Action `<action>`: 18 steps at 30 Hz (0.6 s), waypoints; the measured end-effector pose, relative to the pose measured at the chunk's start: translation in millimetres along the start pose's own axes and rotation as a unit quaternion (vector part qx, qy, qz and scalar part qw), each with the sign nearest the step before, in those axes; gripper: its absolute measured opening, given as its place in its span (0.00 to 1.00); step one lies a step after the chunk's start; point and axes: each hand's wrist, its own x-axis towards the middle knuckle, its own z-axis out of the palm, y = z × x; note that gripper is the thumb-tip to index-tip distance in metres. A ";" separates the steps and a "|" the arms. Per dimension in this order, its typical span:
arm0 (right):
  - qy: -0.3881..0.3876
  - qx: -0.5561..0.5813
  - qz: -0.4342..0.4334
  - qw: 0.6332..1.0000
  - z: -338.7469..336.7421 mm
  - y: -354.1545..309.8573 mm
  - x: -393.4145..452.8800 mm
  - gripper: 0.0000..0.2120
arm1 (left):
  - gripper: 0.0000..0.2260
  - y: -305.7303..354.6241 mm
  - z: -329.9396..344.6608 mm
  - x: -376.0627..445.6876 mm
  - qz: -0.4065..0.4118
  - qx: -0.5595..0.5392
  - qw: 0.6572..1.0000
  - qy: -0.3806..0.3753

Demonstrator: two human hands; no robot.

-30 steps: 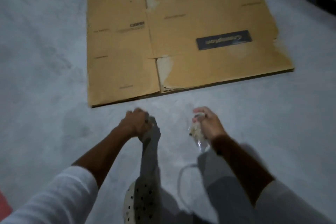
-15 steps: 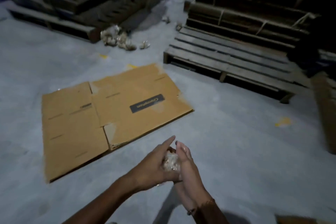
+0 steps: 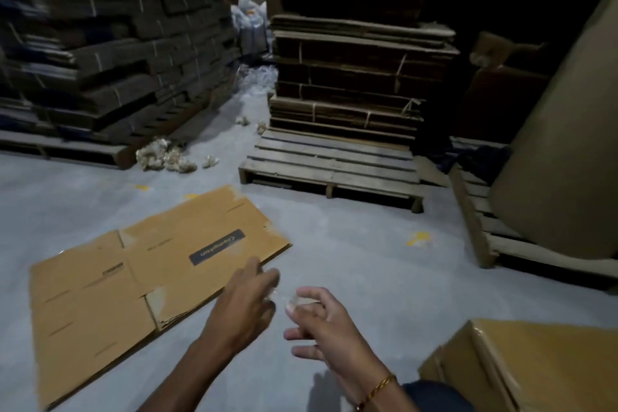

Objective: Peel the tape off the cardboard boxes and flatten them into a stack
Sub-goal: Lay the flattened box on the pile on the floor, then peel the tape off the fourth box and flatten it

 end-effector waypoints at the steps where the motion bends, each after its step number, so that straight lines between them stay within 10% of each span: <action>1: -0.003 -0.012 -0.010 1.000 -7.7 -0.7 -11.7 0.17 | 0.10 3.9 -7.4 1.1 -0.024 0.002 1.000 0.010; 8: 0.099 -0.168 -0.234 0.952 -32.1 -10.2 -56.2 0.15 | 0.12 86.0 -39.6 -6.7 -0.126 -0.280 0.944 -0.124; 12: 0.149 -0.254 -0.309 0.905 -42.3 -9.9 -73.1 0.28 | 0.22 164.7 -43.8 -15.0 -0.170 -0.687 0.687 -0.166; 14: 0.181 -0.284 -0.330 0.882 -56.7 -5.2 -83.6 0.29 | 0.10 186.7 -43.7 -12.2 -0.204 -0.789 0.559 -0.151; 18: 0.218 -0.320 -0.362 0.848 -82.2 5.6 -97.0 0.26 | 0.15 205.0 -14.0 -9.3 -0.267 -0.847 0.436 -0.145</action>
